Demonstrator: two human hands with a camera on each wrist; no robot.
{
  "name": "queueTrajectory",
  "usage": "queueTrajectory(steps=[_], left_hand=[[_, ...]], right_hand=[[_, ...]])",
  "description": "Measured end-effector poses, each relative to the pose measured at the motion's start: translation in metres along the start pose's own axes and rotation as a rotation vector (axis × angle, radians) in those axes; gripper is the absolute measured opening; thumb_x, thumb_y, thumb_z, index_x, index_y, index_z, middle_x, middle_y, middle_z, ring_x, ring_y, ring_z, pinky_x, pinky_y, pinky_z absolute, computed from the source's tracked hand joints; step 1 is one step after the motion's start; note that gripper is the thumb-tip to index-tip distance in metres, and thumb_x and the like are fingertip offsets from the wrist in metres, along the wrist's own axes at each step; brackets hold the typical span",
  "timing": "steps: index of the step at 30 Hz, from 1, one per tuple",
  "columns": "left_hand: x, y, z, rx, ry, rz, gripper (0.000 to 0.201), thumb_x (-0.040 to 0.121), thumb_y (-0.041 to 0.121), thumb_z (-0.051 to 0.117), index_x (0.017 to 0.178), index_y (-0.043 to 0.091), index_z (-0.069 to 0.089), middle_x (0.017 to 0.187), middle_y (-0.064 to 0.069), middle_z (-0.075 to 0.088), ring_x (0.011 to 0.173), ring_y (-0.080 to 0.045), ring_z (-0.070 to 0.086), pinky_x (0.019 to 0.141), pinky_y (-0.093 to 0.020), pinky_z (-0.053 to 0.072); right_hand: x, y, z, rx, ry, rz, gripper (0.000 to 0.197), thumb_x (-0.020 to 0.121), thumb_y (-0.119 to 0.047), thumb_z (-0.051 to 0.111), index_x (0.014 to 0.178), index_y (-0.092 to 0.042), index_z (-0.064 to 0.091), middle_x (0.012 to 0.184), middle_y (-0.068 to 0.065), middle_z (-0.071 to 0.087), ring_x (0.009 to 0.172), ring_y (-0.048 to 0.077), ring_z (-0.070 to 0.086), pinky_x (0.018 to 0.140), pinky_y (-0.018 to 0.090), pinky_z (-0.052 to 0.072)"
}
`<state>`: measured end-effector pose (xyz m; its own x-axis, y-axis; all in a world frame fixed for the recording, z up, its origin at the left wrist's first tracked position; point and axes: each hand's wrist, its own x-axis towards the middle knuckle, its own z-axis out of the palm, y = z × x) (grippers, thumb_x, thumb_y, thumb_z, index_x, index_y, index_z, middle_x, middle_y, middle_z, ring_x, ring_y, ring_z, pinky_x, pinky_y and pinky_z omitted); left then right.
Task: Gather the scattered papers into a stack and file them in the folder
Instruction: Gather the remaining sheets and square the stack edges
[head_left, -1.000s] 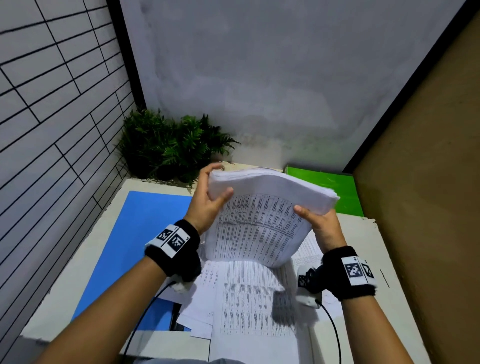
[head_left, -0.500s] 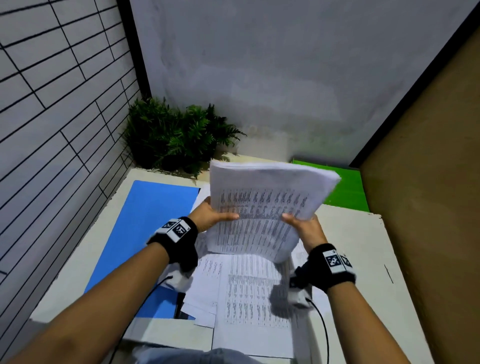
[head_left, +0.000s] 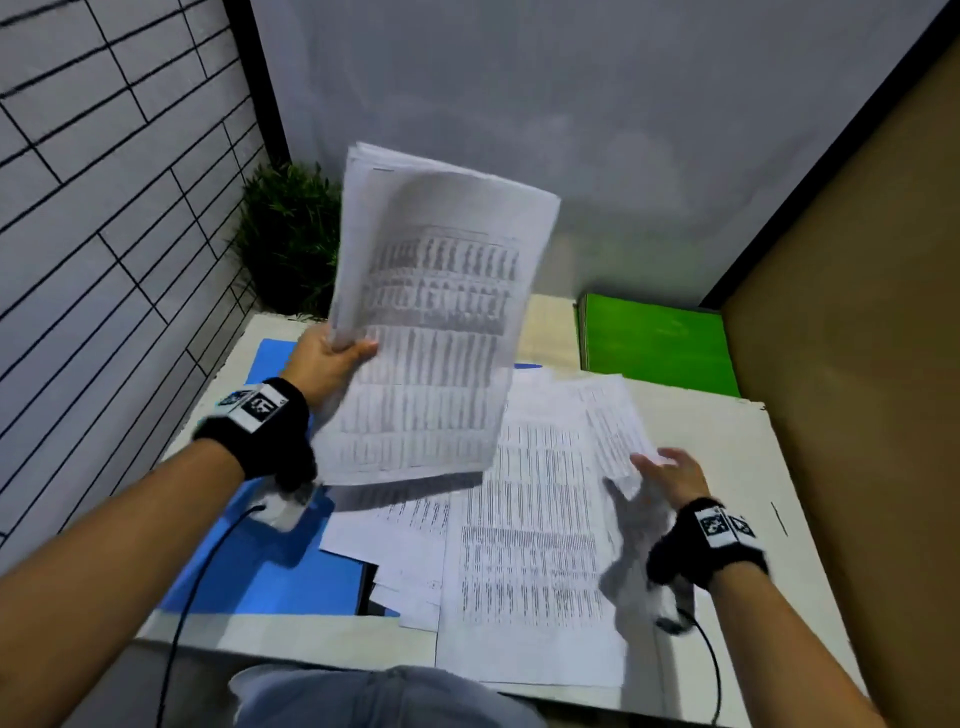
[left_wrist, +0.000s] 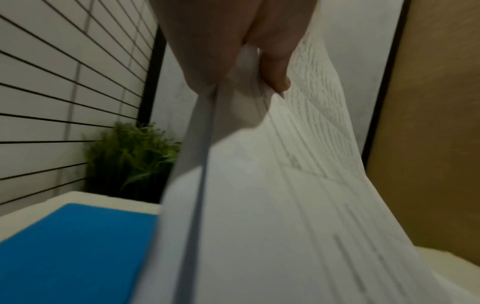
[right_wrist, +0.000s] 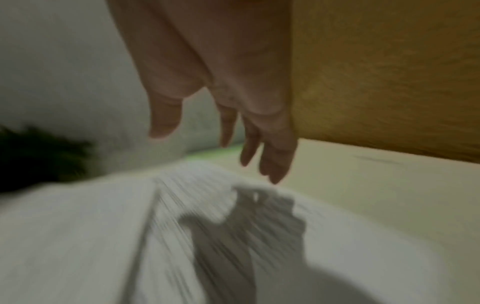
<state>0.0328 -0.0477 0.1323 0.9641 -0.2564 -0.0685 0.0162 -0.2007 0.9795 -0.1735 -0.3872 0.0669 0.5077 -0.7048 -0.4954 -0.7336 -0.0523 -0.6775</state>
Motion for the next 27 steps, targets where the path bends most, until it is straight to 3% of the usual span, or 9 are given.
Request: queueTrajectory(steps=[3, 6, 9, 13, 15, 18, 21, 24, 27], left_hand=[[-0.002, -0.023, -0.032, 0.099, 0.004, -0.096, 0.017, 0.081, 0.014, 0.066, 0.079, -0.001, 0.058, 0.067, -0.011, 0.049, 0.063, -0.021, 0.045, 0.063, -0.032, 0.043], [-0.012, -0.036, -0.043, 0.156, -0.014, -0.16, 0.027, 0.084, 0.015, 0.063, 0.061, 0.011, 0.049, 0.052, -0.006, 0.038, 0.051, -0.019, 0.035, 0.053, -0.028, 0.033], [-0.02, -0.044, -0.045, 0.199, -0.01, -0.154, 0.031, 0.083, 0.011, 0.063, 0.057, 0.014, 0.046, 0.053, -0.005, 0.039, 0.052, -0.019, 0.035, 0.054, -0.028, 0.031], [-0.028, -0.051, -0.054, 0.12, -0.007, -0.179, 0.03, 0.084, 0.007, 0.06, 0.059, 0.012, 0.046, 0.055, -0.004, 0.037, 0.05, -0.017, 0.035, 0.052, -0.027, 0.031], [-0.03, -0.052, -0.061, 0.06, -0.009, -0.186, 0.024, 0.084, 0.005, 0.06, 0.063, 0.012, 0.051, 0.051, 0.0, 0.051, 0.05, -0.011, 0.048, 0.054, -0.024, 0.042], [-0.025, -0.068, -0.077, -0.022, -0.011, -0.216, 0.017, 0.078, 0.014, 0.068, 0.071, 0.003, 0.057, 0.068, -0.006, 0.06, 0.075, -0.021, 0.055, 0.081, -0.037, 0.047], [-0.022, -0.076, -0.082, -0.066, -0.022, -0.253, 0.034, 0.072, 0.022, 0.072, 0.088, -0.005, 0.058, 0.089, -0.013, 0.053, 0.086, -0.026, 0.05, 0.086, -0.045, 0.043], [-0.02, -0.074, -0.075, -0.057, -0.021, -0.241, 0.005, 0.083, 0.007, 0.062, 0.08, 0.006, 0.057, 0.084, -0.011, 0.057, 0.079, -0.022, 0.054, 0.076, -0.028, 0.047], [-0.014, -0.077, -0.072, -0.038, -0.001, -0.217, 0.008, 0.084, 0.003, 0.058, 0.078, 0.006, 0.055, 0.077, -0.009, 0.053, 0.069, -0.018, 0.051, 0.066, -0.022, 0.046]], right_hand=[[-0.008, 0.053, 0.005, -0.428, 0.057, 0.238, 0.056, 0.077, -0.046, 0.065, 0.119, -0.014, 0.045, 0.125, 0.019, 0.043, 0.124, 0.04, 0.039, 0.103, 0.048, 0.037], [-0.011, 0.062, 0.032, -0.45, 0.097, 0.266, 0.08, 0.072, -0.051, 0.066, 0.13, -0.007, 0.033, 0.134, 0.021, 0.036, 0.124, 0.041, 0.037, 0.099, 0.051, 0.037], [-0.006, 0.051, 0.047, -0.504, 0.11, 0.237, 0.081, 0.07, -0.054, 0.066, 0.13, -0.008, 0.036, 0.135, 0.022, 0.035, 0.124, 0.04, 0.035, 0.101, 0.049, 0.034], [-0.001, 0.054, 0.034, -0.555, 0.172, 0.243, 0.097, 0.065, -0.058, 0.066, 0.137, -0.008, 0.024, 0.141, 0.018, 0.027, 0.13, 0.039, 0.026, 0.102, 0.054, 0.031], [0.004, 0.056, 0.025, -0.61, 0.161, 0.229, 0.098, 0.065, -0.06, 0.065, 0.138, -0.009, 0.024, 0.139, 0.019, 0.033, 0.126, 0.041, 0.034, 0.098, 0.052, 0.038], [0.006, 0.047, 0.022, -0.45, -0.029, 0.171, 0.097, 0.059, -0.059, 0.068, 0.131, -0.001, 0.039, 0.127, 0.022, 0.052, 0.106, 0.036, 0.054, 0.08, 0.035, 0.041], [0.01, 0.044, 0.037, -0.382, -0.124, 0.161, 0.106, 0.045, -0.071, 0.068, 0.12, 0.003, 0.054, 0.112, 0.019, 0.062, 0.092, 0.03, 0.059, 0.074, 0.032, 0.041], [0.003, 0.034, 0.063, -0.394, -0.152, 0.142, 0.074, 0.068, -0.048, 0.074, 0.114, 0.005, 0.052, 0.104, 0.018, 0.062, 0.088, 0.03, 0.059, 0.07, 0.031, 0.041], [-0.005, 0.022, 0.084, -0.349, -0.152, 0.168, 0.048, 0.071, -0.026, 0.077, 0.103, 0.001, 0.053, 0.095, 0.015, 0.059, 0.089, 0.031, 0.059, 0.071, 0.031, 0.041]])
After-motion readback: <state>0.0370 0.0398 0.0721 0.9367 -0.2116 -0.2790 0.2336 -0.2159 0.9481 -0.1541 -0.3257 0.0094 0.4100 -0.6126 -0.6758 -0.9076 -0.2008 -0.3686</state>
